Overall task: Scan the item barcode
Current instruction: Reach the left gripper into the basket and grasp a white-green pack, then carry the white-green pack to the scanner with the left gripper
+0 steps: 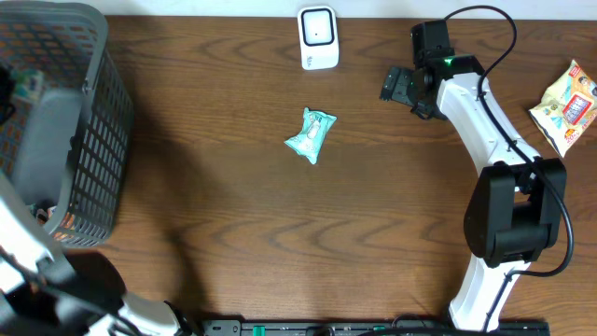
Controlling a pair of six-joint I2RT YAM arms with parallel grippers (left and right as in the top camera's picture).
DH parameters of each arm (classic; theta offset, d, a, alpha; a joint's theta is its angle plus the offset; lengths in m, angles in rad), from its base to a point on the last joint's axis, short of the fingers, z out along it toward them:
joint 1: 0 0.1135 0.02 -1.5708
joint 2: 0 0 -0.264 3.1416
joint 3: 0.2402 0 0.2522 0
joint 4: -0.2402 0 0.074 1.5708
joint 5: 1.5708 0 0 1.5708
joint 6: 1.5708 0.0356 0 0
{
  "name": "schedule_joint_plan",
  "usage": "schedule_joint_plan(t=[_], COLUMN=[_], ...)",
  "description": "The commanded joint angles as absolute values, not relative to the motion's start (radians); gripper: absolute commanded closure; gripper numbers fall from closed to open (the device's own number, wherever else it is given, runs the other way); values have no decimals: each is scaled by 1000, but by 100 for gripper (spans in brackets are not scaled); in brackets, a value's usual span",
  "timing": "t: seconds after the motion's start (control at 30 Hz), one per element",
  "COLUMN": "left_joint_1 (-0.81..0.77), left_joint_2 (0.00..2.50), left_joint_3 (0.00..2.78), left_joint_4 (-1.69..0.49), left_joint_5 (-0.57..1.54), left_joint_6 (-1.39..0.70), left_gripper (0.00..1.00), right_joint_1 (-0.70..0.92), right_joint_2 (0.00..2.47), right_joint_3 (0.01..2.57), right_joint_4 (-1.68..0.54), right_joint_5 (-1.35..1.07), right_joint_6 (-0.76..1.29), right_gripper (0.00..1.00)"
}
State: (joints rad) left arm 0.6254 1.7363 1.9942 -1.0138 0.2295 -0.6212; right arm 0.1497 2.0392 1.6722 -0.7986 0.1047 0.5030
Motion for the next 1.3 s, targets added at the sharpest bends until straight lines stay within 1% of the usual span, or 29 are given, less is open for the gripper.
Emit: schedule_joint_plan(t=[0.0, 0.13, 0.23, 0.33, 0.37, 0.6, 0.63, 0.73, 1.03, 1.27], left_joint_1=[593, 538, 476, 396, 366, 129, 69, -12, -225, -333], left_joint_2=[1655, 1565, 1525, 1521, 1525, 1599, 1636, 1707, 1951, 2104], left_joint_3=[2003, 2003, 2003, 2003, 2001, 2000, 2000, 2000, 2000, 2000], left_joint_4=[-997, -959, -940, -940, -940, -951, -957, -957, -939, -932], left_joint_5=[251, 380, 588, 737, 756, 759, 755, 755, 755, 748], left_joint_6=[-477, -287, -158, -76, -69, 14, 27, 26, 26, 26], left_gripper=[93, 92, 92, 93, 93, 93, 92, 92, 92, 92], right_joint_1=[159, 158, 159, 159, 159, 159, 159, 159, 159, 159], right_joint_2=[2048, 2048, 2048, 2048, 2048, 2048, 2048, 2048, 2048, 2048], right_joint_3=[1666, 1666, 1666, 1666, 1666, 1666, 1666, 1666, 1666, 1666], right_joint_4=[-801, -801, -801, -801, -801, -801, -801, -801, -801, -801], right_joint_5=[110, 110, 110, 110, 110, 110, 110, 110, 110, 110], right_joint_6=[492, 492, 492, 492, 492, 492, 492, 492, 492, 492], right_gripper=[1, 1, 1, 1, 1, 0, 1, 1, 1, 1])
